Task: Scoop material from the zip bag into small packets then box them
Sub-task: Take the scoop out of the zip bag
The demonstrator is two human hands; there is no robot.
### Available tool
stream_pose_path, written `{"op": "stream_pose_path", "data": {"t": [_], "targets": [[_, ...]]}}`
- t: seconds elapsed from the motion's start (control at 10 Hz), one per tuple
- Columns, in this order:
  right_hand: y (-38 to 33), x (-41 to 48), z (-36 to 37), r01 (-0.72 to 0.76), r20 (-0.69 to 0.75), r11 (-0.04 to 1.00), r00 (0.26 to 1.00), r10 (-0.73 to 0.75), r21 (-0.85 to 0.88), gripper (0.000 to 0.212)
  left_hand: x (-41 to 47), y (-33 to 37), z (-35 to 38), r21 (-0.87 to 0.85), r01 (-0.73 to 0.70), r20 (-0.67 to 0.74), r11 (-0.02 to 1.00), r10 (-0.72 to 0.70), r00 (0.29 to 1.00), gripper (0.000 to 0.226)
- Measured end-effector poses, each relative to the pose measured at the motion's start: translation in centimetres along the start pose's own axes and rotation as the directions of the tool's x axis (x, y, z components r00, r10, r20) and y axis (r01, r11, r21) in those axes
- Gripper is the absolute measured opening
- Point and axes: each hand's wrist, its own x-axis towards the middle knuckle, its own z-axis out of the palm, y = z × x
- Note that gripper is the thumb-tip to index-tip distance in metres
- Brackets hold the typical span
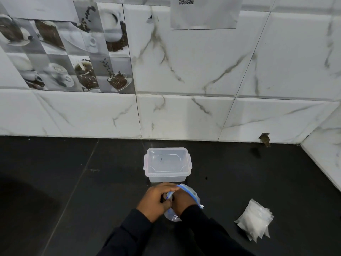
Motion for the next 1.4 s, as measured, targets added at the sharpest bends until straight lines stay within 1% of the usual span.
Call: {"op": "stream_pose_path", "data": {"t": [0.1,0.2,0.3,0.4,0.5,0.6,0.7,0.8,0.9,1.0,1.1,1.2,1.3,1.4], "targets": [[0.0,0.1,-0.2,-0.054,0.035,0.998,0.998,0.055,-0.042,0.037,0.0,0.1,0.4,-0.013,0.048,-0.015,0.999,-0.048,0.999,0.047],[0.8,0.5,0.0,-0.002,0.106,0.969,0.994,0.029,-0.248,0.018,0.2,0.4,0.8,0.0,0.044,0.016,0.999,-0.044,0.999,0.047],[1.5,0.6,0.0,-0.01,0.107,0.991,0.994,0.025,-0.135,0.035,0.3,0.9,1.5,0.023,0.055,0.051,0.998,-0.056,0.997,0.045],[1.8,0.8,0.2,0.035,0.023,0.973,0.999,-0.03,-0.229,0.033,0.6,0.7,1.5,0.04,0.091,0.026,0.995,-0.092,0.995,0.045],[1.5,0.8,-0.1,0.12,0.041,0.973,0.993,-0.115,-0.197,0.024,1.0,0.5,1.2,0.066,0.15,-0.009,0.987,-0.15,0.989,0.047],[1.6,0.4,-1.0,0.199,0.021,0.957,0.98,-0.2,-0.213,0.015,1.3,0.3,0.9,0.089,0.205,-0.037,0.975,-0.203,0.979,0.047],[2.4,0.4,-1.4,0.22,-0.064,0.961,0.97,-0.234,-0.166,0.013,1.5,0.3,0.3,0.09,0.226,-0.041,0.97,-0.223,0.974,0.047],[2.9,0.4,-1.3,0.252,-0.113,0.956,0.956,-0.27,-0.153,0.018,1.7,0.6,0.3,0.093,0.227,-0.021,0.97,-0.226,0.974,0.048],[3.0,0.4,-1.4,0.222,-0.118,0.968,0.965,-0.236,-0.121,0.018,1.7,1.0,0.4,0.095,0.229,-0.033,0.969,-0.227,0.973,0.043],[3.0,-0.1,-2.3,0.219,-0.129,0.976,0.968,-0.216,0.013,0.026,1.6,1.2,0.3,0.085,0.24,-0.029,0.967,-0.238,0.971,0.04],[3.6,-0.4,-2.6,0.24,-0.169,0.952,0.963,-0.208,0.192,0.027,1.6,1.2,0.2,0.084,0.255,-0.011,0.963,-0.255,0.967,0.04],[4.5,-0.6,-3.0,0.247,-0.249,0.894,0.955,-0.159,0.373,0.016,1.7,1.1,0.1,0.066,0.285,-0.012,0.956,-0.284,0.959,0.042],[4.9,-1.2,-4.6,0.269,-0.299,0.867,0.943,-0.148,0.419,0.011,1.8,1.0,0.0,0.068,0.306,-0.017,0.949,-0.306,0.952,0.044],[5.3,-2.1,-7.3,0.336,-0.402,0.814,0.905,-0.139,0.474,0.015,1.9,0.9,0.1,0.059,0.3,-0.024,0.952,-0.299,0.954,0.042]]}}
